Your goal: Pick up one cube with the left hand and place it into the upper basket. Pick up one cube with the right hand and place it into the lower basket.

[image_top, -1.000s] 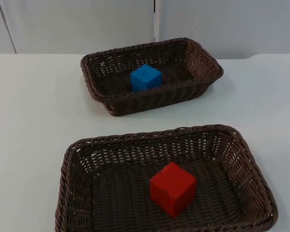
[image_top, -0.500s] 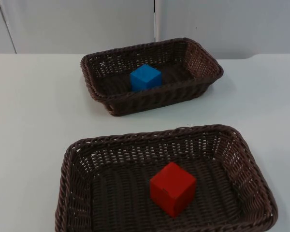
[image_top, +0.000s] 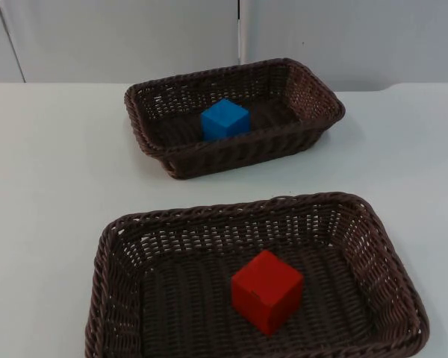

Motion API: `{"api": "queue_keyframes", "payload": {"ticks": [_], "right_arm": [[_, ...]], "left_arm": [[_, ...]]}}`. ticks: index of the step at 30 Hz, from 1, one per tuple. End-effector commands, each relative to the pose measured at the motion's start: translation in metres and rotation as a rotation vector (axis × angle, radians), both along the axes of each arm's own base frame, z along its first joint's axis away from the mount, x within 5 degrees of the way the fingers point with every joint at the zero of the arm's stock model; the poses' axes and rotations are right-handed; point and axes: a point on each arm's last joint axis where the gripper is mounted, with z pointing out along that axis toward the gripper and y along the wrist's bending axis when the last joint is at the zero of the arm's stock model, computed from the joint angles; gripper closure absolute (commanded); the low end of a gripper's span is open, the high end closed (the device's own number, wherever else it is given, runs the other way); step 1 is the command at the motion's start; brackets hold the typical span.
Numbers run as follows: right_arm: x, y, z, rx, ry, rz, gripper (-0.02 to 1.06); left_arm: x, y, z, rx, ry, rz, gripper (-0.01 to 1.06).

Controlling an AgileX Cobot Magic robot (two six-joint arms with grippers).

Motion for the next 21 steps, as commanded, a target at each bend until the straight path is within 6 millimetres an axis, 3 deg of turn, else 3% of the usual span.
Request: {"api": "queue_keyframes", "payload": {"ticks": [1, 6, 21], "right_arm": [[-0.004, -0.003, -0.009, 0.008, 0.004, 0.011, 0.33], [-0.002, 0.0, -0.025, -0.036, 0.058, 0.018, 0.33], [0.001, 0.0, -0.033, -0.083, 0.075, 0.0, 0.33]], "left_arm": [[0.0, -0.001, -0.001, -0.009, 0.006, -0.01, 0.13], [0.0, -0.001, -0.001, -0.009, 0.006, -0.01, 0.13], [0.0, -0.001, -0.001, -0.009, 0.006, -0.01, 0.13]]}}
